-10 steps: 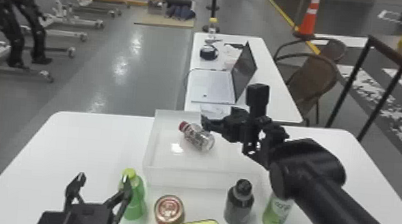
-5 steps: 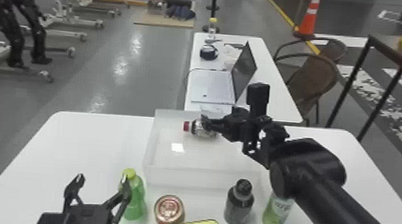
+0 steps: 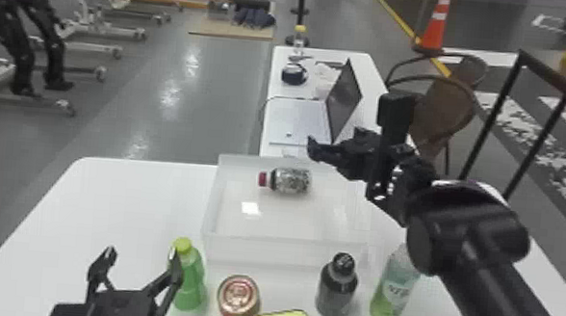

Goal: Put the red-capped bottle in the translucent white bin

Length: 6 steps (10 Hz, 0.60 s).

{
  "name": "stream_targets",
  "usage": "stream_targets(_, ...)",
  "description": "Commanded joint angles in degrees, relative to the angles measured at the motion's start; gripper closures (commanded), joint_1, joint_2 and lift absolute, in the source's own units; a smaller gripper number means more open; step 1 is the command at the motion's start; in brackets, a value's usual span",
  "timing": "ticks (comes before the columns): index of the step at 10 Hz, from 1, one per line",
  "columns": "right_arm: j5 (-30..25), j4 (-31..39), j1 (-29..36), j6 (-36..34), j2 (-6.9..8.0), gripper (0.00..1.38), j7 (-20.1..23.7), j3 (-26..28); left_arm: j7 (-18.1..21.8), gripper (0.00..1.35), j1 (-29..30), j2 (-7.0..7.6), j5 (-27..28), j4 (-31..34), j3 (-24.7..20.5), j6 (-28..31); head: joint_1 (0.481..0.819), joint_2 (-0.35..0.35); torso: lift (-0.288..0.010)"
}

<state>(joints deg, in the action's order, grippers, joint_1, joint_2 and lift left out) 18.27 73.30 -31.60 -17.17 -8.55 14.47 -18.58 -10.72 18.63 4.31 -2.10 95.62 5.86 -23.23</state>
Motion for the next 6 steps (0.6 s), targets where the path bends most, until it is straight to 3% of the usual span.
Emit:
stream_targets(1, -2.45, 6.95, 4.36, -3.30, -0.68, 0.08, -0.15, 5.66, 0.00, 0.30, 0.09, -0.09, 0.08, 0.00, 0.03, -0.15, 0.549, 0.000, -0.100)
stream_targets(4, -7.90, 19.43, 14.91, -4.80, -1.82, 0.09, -0.32, 16.11, -0.09, 0.30, -0.08, -0.18, 0.08, 0.00, 0.12, -0.59, 0.549, 0.000, -0.100)
stream_targets(6, -8.51, 26.28, 27.21, 3.64, -1.12, 0.09, 0.03, 24.46, -0.88, 0.30, 0.18, -0.61, 0.52, -0.17, -0.15, -1.91, 0.549, 0.000, -0.100)
